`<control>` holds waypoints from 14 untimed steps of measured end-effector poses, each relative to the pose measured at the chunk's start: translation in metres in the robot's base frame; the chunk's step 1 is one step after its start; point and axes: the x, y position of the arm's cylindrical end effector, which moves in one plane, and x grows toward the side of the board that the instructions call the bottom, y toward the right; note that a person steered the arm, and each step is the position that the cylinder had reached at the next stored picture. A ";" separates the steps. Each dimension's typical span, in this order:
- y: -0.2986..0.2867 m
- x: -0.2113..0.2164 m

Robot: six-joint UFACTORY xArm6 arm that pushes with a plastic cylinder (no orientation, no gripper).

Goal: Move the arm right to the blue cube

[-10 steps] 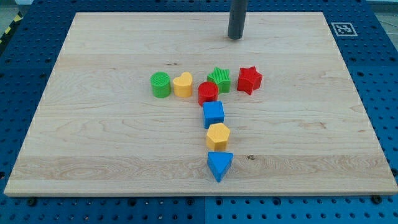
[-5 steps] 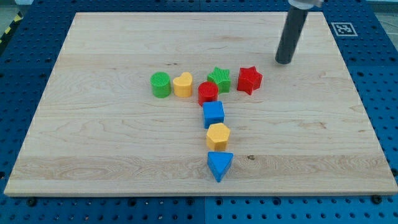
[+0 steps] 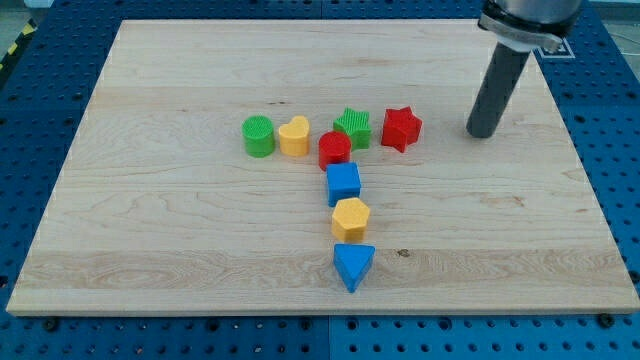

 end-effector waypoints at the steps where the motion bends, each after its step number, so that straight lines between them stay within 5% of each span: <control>1: 0.001 0.037; 5: -0.004 0.047; 8: -0.075 0.048; 14: -0.121 0.065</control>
